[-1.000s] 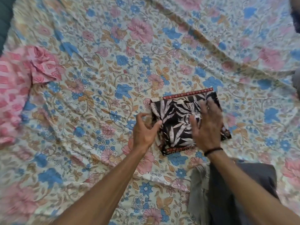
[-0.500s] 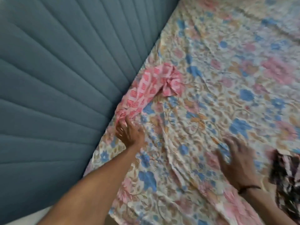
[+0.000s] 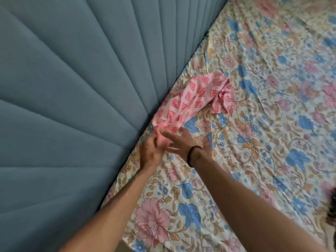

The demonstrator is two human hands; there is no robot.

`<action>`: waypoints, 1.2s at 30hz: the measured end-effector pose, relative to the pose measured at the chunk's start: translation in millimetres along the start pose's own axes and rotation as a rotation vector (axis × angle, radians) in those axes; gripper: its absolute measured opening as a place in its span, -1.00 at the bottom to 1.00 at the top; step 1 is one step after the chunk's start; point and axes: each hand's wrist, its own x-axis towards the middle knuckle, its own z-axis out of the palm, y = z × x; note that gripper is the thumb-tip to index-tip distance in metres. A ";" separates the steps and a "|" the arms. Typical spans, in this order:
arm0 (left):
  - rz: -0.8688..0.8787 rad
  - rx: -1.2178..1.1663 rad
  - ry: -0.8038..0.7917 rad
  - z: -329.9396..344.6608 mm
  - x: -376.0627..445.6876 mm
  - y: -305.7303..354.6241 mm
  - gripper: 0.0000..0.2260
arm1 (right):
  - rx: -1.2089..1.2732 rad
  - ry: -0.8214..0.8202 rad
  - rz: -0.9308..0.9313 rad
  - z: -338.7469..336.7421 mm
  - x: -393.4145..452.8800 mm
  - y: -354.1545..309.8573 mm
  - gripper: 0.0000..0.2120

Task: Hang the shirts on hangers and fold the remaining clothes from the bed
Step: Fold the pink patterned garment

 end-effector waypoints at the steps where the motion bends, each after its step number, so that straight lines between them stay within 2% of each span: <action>1: 0.028 -0.007 -0.107 0.1 -7.7 4.0 -0.86 | -0.022 0.045 -0.038 3.4 -0.7 1.2 -0.29; 3: 0.063 -0.047 -0.329 2.6 -34.6 5.3 -0.89 | -0.020 0.160 -0.072 -2.3 -12.8 11.8 -0.47; 5: 0.036 -0.109 -0.556 5.9 -66.4 0.3 -0.85 | 0.126 0.244 -0.011 -16.8 -46.4 27.3 -0.55; 7: -0.100 -0.263 -0.735 6.6 -97.8 -11.1 -0.78 | 0.257 0.220 0.065 -34.9 -90.7 47.1 -0.49; 8: -0.160 -0.344 -0.769 6.1 -115.2 -16.9 -0.74 | 0.269 0.192 0.101 -44.8 -114.9 58.2 -0.45; 9: -0.160 -0.380 -0.725 7.5 -132.7 -24.1 -0.71 | 0.310 0.168 0.130 -55.6 -140.6 68.4 -0.44; 10: -0.091 -0.349 -0.614 9.1 -148.3 -32.5 -0.71 | 0.396 0.155 0.156 -68.5 -164.4 82.8 -0.45; 12: 0.119 -0.144 -0.366 9.3 -176.3 -44.9 -0.81 | 0.682 0.107 0.224 -83.2 -213.7 104.9 -0.49; 13: 0.243 -0.006 -0.327 9.0 -188.5 -47.0 -0.71 | 0.813 0.095 0.258 -87.1 -237.6 113.3 -0.53; 15: 0.526 0.254 -0.429 11.9 -202.9 -47.3 -0.36 | 0.886 0.035 0.272 -86.0 -277.5 116.5 -0.65; 17: 0.722 0.328 -0.521 18.2 -218.4 -40.4 -0.25 | 0.763 0.021 0.291 -87.4 -314.2 108.8 -0.61; 19: 0.727 0.216 -0.514 24.3 -236.8 -27.5 -0.32 | 0.743 -0.043 0.272 -92.1 -346.0 92.5 -0.66; 21: 0.626 0.120 -0.449 20.7 -255.3 -4.5 -0.40 | 0.675 -0.123 0.185 -102.6 -370.0 70.9 -0.59; 24: 0.377 -0.077 -0.379 1.0 -273.1 31.2 -0.57 | 0.253 0.103 0.040 -130.6 -399.9 51.5 -0.47; 25: 0.320 -0.122 -0.316 -9.3 -277.5 42.4 -0.66 | 0.250 0.190 0.016 -140.7 -411.1 43.2 -0.40; 26: 0.294 -0.144 -0.239 -21.0 -281.0 50.7 -0.72 | 0.354 0.240 -0.006 -153.3 -420.8 38.1 -0.36; 27: 0.294 -0.140 -0.172 -34.1 -284.8 60.0 -0.75 | 0.478 0.249 -0.033 -163.0 -431.1 29.9 -0.41; 29: 0.352 -0.106 -0.148 -63.0 -292.2 86.5 -0.71 | 0.676 0.173 -0.083 -175.9 -444.3 9.2 -0.63; 32: 0.505 -0.018 -0.315 -117.7 -316.5 160.5 -0.64 | 0.942 -0.043 -0.275 -187.1 -480.4 -38.3 -0.73; 34: 0.694 0.093 -0.345 -162.9 -339.0 220.0 -0.64 | 0.890 -0.084 -0.491 -190.6 -518.2 -75.4 -0.68; 36: 0.901 0.254 -0.248 -212.8 -362.1 282.9 -0.70 | 0.601 0.027 -0.706 -190.8 -562.9 -114.9 -0.52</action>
